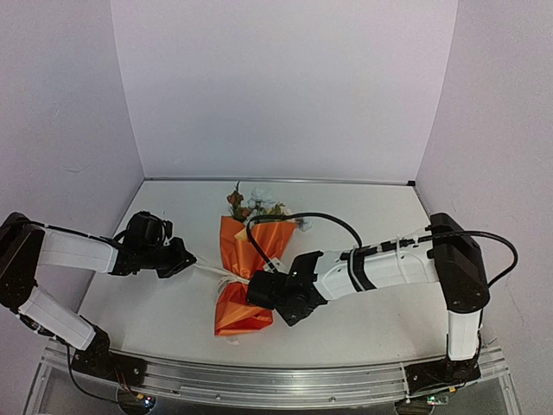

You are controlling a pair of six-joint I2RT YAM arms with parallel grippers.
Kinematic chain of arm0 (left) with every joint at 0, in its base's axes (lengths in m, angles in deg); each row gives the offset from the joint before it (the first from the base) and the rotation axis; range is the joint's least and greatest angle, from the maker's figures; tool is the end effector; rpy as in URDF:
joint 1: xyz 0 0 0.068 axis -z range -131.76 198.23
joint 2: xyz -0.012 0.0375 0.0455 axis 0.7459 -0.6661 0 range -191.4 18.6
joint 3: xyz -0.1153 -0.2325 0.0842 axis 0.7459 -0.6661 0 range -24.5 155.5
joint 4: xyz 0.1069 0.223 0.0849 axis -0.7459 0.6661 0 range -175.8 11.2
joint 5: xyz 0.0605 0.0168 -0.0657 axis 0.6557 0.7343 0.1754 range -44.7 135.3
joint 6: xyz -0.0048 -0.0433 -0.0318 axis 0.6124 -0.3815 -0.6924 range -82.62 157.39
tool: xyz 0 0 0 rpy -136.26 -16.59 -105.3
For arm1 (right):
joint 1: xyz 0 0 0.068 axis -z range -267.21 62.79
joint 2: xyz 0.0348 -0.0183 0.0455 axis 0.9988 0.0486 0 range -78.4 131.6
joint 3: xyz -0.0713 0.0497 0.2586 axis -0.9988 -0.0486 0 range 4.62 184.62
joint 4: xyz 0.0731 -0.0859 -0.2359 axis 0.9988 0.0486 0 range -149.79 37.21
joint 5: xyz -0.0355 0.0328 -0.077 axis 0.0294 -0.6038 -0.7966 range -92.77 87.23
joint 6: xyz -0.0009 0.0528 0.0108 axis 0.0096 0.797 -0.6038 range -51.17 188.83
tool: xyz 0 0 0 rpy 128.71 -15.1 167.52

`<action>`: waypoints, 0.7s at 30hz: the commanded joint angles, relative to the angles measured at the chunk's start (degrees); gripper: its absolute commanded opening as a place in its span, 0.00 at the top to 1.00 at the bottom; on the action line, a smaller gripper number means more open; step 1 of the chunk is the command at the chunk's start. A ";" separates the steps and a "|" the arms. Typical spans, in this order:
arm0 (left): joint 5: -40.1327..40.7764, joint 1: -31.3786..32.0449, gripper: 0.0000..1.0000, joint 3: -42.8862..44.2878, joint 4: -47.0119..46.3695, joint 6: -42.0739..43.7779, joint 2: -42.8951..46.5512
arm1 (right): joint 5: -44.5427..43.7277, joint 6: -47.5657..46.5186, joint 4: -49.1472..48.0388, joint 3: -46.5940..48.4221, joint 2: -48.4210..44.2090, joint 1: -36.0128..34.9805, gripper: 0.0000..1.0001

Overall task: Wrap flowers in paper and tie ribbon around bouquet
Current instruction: Tie the half-tied ribbon around the folded bouquet.

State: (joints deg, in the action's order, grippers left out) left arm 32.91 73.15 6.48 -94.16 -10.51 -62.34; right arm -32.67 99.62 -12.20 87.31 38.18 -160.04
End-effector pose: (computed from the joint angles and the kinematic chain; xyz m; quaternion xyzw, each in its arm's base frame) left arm 0.2355 -0.1178 0.1530 -0.1373 0.8974 -0.3211 0.2696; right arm 0.1322 0.3678 0.1591 -0.3276 0.9063 -0.1026 0.2466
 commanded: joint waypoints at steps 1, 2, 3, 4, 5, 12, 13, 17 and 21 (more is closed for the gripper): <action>8.15 -4.32 1.00 1.38 2.84 1.08 0.65 | 1.09 2.08 10.38 -2.39 0.34 1.73 1.00; 8.06 -4.56 1.00 1.68 3.00 1.27 0.48 | 1.22 1.97 10.44 -2.31 0.55 1.77 1.00; 8.04 -4.84 1.00 2.01 3.38 1.38 0.36 | 1.45 1.87 10.36 -2.27 0.80 1.89 1.00; 7.91 -5.06 1.00 2.33 3.54 1.49 0.24 | 1.68 1.85 10.36 -2.27 0.97 1.96 1.00; 7.91 -5.16 1.00 2.71 3.82 1.67 0.11 | 1.79 1.86 10.34 -2.37 0.98 2.01 1.00; -0.87 -4.95 1.00 4.34 0.84 4.40 -2.27 | 6.10 3.50 6.05 -1.87 -3.89 6.19 0.92; -2.57 -4.51 1.00 4.59 0.36 4.76 -3.02 | 7.30 3.75 4.52 -1.41 -4.76 6.95 0.88; -4.64 -2.10 1.00 5.95 1.06 6.49 -4.84 | 10.23 4.91 -0.71 2.75 -4.81 9.14 0.70; -6.04 -1.63 1.00 6.27 1.76 7.05 -5.01 | 14.10 8.55 -4.74 6.09 -3.26 11.25 0.60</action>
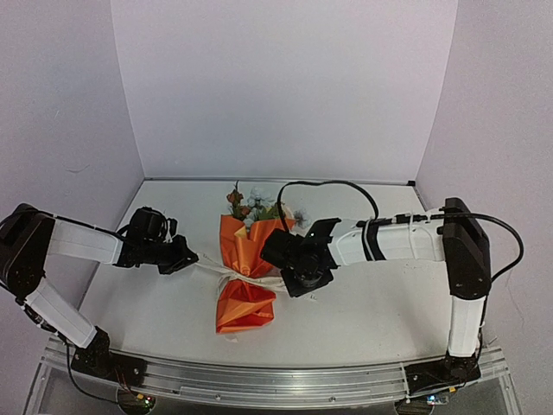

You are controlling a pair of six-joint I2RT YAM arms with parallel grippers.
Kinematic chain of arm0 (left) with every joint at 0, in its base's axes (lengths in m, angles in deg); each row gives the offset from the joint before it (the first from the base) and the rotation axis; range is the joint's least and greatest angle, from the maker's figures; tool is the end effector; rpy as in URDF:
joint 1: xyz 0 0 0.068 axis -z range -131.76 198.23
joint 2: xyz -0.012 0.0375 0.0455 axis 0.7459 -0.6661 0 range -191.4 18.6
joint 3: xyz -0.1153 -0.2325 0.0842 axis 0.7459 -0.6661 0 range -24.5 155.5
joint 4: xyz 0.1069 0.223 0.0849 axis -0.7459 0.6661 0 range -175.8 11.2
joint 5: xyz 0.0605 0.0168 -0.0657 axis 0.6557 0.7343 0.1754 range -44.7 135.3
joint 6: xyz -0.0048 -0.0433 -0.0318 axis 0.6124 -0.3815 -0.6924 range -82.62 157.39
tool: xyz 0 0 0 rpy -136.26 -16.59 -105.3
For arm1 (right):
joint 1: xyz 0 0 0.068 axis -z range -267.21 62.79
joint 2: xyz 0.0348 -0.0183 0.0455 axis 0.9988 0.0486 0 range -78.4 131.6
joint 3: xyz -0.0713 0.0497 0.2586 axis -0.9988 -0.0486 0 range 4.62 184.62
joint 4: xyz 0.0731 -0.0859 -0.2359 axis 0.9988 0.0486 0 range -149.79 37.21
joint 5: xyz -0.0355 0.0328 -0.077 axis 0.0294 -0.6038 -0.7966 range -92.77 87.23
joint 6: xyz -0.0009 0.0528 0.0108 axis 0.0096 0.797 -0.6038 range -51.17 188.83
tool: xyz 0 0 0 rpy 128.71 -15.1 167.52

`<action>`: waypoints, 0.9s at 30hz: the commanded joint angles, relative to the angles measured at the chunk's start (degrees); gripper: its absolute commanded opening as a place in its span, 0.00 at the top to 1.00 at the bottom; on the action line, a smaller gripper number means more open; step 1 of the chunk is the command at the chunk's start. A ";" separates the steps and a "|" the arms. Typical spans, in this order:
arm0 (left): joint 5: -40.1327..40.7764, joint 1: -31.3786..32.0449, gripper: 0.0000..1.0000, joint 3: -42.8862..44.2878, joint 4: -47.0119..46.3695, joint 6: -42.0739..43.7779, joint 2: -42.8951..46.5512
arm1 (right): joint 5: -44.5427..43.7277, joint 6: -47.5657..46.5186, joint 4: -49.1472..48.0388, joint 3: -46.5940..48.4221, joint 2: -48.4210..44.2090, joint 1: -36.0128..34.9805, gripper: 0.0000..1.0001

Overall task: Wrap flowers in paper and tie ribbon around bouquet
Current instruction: Tie the half-tied ribbon around the folded bouquet.

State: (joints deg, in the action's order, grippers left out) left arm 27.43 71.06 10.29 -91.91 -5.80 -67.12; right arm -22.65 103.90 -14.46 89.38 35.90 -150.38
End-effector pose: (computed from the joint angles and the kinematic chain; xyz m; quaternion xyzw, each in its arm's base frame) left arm 0.2518 -0.1178 0.1483 -0.1025 0.9082 -0.3270 0.2401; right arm 0.1911 0.3509 0.1818 -0.2149 0.9527 -0.0139 0.2142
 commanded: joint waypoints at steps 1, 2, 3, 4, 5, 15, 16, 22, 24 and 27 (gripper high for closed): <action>-0.76 0.55 1.00 2.56 -0.11 2.57 -0.11 | 4.76 5.42 -3.42 3.97 -1.09 2.01 0.58; -0.87 0.62 1.00 2.58 0.25 2.71 0.04 | 5.53 6.42 -4.47 3.46 -1.51 2.43 0.56; -0.99 0.65 1.00 2.55 0.53 2.83 0.19 | 6.43 7.33 -5.78 2.62 -2.10 2.83 0.54; -1.17 0.67 1.00 2.56 0.77 3.00 0.29 | 7.57 8.27 -7.32 1.52 -2.73 3.12 0.53; -1.36 0.71 1.00 2.63 1.05 3.10 0.28 | 8.99 9.25 -9.01 0.14 -3.37 3.29 0.52; -1.09 0.81 1.00 2.12 2.06 2.86 1.00 | 14.60 19.85 -23.59 -15.62 -8.94 3.42 0.47; -0.85 0.81 1.00 2.12 2.24 2.86 1.06 | 15.05 20.42 -24.50 -15.67 -8.57 3.41 0.46; -0.24 0.82 1.00 2.52 2.93 2.85 1.68 | 13.33 22.87 -26.60 -15.41 -8.66 3.78 0.45; -0.01 0.81 1.00 2.84 3.31 2.85 1.79 | 13.21 24.19 -27.69 -15.89 -8.66 3.98 0.45; 0.03 0.81 1.00 3.03 3.40 2.84 1.96 | 14.35 25.93 -29.02 -15.95 -7.70 4.30 0.46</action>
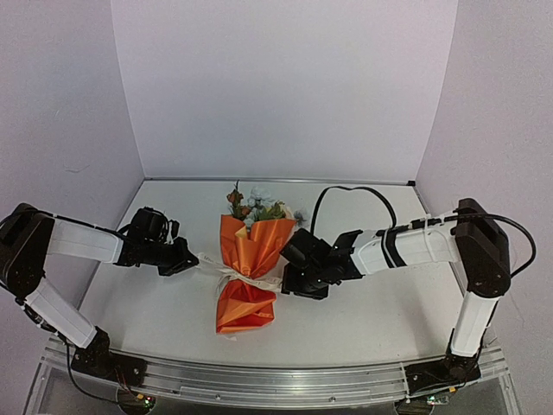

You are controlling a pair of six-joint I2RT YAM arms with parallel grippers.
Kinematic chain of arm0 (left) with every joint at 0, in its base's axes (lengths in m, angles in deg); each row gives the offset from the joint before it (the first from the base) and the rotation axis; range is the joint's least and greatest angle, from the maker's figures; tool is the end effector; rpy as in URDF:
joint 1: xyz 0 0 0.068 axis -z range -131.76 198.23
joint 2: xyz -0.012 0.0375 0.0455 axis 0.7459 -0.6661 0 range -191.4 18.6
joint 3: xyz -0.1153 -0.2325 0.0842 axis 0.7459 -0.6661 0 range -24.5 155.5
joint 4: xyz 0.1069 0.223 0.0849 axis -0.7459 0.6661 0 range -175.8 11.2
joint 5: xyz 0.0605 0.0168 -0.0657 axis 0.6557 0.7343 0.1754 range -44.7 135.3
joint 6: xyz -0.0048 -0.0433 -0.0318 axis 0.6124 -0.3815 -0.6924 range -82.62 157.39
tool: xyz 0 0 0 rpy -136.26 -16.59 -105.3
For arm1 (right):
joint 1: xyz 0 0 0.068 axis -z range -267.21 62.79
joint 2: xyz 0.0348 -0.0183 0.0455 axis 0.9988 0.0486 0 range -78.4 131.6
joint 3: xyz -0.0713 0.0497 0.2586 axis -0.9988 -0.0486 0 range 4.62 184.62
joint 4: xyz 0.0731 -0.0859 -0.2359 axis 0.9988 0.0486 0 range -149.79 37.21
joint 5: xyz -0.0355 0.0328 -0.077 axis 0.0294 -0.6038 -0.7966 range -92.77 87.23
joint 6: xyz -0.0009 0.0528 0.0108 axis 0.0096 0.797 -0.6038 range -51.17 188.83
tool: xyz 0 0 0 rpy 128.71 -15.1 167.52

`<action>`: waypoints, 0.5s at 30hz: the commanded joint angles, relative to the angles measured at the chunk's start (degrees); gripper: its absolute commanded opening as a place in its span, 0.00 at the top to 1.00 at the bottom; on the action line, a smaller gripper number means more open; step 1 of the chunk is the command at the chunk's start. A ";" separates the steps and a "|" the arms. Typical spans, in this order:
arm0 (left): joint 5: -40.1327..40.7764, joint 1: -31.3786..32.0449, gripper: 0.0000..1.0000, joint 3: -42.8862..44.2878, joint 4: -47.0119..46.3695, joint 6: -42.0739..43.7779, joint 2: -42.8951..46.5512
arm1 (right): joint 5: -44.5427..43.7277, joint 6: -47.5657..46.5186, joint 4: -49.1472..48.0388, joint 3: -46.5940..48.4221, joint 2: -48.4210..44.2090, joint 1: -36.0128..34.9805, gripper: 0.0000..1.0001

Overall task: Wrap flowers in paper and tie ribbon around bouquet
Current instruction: Tie the half-tied ribbon around the folded bouquet.

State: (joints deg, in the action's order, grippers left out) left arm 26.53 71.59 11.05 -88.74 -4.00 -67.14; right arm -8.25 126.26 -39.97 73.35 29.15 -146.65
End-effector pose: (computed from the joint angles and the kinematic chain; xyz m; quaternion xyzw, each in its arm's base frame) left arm 0.2492 -0.1201 0.1479 -0.0853 0.9167 -0.3208 0.2224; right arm 0.1987 0.3298 0.1650 -0.0039 0.9618 0.2060 0.1805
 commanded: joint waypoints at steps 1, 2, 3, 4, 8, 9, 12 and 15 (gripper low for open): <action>0.97 0.29 1.00 2.36 0.36 1.10 1.98 | 0.37 4.05 -3.58 0.38 -0.40 0.63 0.47; 1.01 0.29 1.00 2.43 0.52 1.20 2.02 | 0.59 4.48 -3.67 0.56 0.12 0.67 0.48; 1.02 0.29 1.00 2.51 0.71 1.29 2.11 | 0.60 4.87 -3.85 0.60 0.40 0.75 0.50; 1.03 0.29 1.00 2.60 0.88 1.33 2.16 | 0.54 5.30 -4.02 0.61 0.54 0.84 0.52; 1.15 0.29 1.00 2.65 1.15 1.45 2.41 | 0.37 7.35 -4.93 -0.02 0.96 1.46 0.57; 1.12 0.29 1.00 2.56 1.11 1.40 2.42 | 0.57 7.77 -5.51 -0.21 1.17 1.58 0.59; 1.16 0.29 1.00 2.45 1.21 1.38 2.56 | 1.62 9.05 -6.75 -0.35 1.90 1.72 0.63; 1.19 0.29 1.00 2.46 1.35 1.40 2.80 | 2.01 10.17 -7.45 -0.51 2.46 1.69 0.67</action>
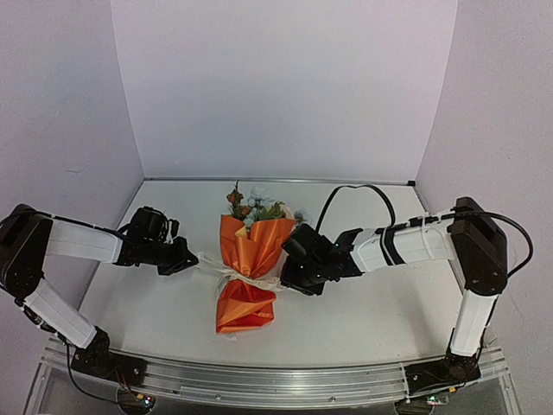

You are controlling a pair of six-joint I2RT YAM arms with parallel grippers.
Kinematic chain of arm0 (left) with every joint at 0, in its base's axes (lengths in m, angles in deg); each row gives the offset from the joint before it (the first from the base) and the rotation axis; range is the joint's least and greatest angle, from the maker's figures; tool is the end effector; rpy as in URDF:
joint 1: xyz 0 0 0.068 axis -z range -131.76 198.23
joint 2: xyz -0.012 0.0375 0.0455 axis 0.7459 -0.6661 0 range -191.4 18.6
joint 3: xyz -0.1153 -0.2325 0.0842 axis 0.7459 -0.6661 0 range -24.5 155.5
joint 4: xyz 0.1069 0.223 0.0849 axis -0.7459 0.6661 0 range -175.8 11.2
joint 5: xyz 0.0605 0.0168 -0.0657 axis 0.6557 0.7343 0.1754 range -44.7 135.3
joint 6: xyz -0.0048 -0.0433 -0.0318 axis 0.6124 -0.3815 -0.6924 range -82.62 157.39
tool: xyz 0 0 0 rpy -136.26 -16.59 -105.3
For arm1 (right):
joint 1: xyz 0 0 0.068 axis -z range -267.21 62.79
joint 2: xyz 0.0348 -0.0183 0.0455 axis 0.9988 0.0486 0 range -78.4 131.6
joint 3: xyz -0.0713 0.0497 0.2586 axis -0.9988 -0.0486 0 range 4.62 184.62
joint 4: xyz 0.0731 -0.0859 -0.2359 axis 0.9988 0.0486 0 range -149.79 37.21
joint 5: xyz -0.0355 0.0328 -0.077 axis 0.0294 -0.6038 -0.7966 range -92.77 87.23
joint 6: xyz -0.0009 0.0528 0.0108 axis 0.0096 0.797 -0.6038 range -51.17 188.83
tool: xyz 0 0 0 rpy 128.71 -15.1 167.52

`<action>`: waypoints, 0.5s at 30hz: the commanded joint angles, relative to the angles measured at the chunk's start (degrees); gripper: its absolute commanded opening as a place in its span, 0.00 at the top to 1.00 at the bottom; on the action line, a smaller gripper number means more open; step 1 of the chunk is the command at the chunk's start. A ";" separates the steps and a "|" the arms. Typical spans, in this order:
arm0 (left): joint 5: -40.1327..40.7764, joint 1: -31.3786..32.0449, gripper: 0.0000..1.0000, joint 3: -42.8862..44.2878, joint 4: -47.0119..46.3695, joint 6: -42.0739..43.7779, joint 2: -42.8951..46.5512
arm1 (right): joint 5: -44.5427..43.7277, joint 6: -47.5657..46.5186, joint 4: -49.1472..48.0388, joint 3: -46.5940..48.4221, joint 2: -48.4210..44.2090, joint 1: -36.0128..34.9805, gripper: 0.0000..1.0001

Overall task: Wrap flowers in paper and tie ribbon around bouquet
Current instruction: Tie the half-tied ribbon around the folded bouquet.

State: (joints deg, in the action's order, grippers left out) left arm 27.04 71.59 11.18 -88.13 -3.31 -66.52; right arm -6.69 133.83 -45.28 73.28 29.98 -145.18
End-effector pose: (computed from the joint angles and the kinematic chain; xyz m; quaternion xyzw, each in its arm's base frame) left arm 0.2487 -0.1196 0.1505 -0.0812 0.9172 -0.3167 0.2277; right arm 0.2111 0.3327 0.1648 0.0688 0.9487 0.2542 0.1751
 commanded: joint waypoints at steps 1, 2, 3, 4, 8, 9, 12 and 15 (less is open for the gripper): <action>0.68 0.29 1.00 2.40 0.86 0.73 2.22 | 0.50 3.00 -2.22 -0.58 1.66 0.31 0.69; 0.68 0.31 1.00 2.47 0.95 0.78 2.27 | 0.51 3.36 -2.30 -0.81 1.66 0.35 0.71; 0.71 0.32 1.00 2.53 1.03 0.81 2.33 | 0.53 3.72 -2.37 -1.04 1.66 0.35 0.71; 0.83 0.29 1.00 2.54 1.09 0.82 2.41 | 0.64 4.11 -2.49 -1.29 1.66 0.35 0.72; 0.95 0.25 1.00 2.64 0.93 0.80 2.22 | 1.44 4.52 -3.18 -1.17 2.27 0.33 0.74; 0.95 0.28 1.00 2.68 0.93 0.79 2.16 | 1.83 4.58 -3.42 -1.02 2.42 0.36 0.75; 1.36 0.26 1.00 2.72 0.98 0.58 2.40 | 2.33 4.61 -3.74 -0.90 2.48 0.35 0.81; 2.00 0.26 1.00 2.73 1.10 0.46 2.59 | 2.37 4.54 -3.79 -0.94 2.43 0.40 0.94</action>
State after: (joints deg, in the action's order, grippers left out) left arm 27.50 71.59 11.84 -87.25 -3.10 -65.91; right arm -4.40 138.05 -47.82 72.19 32.12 -144.99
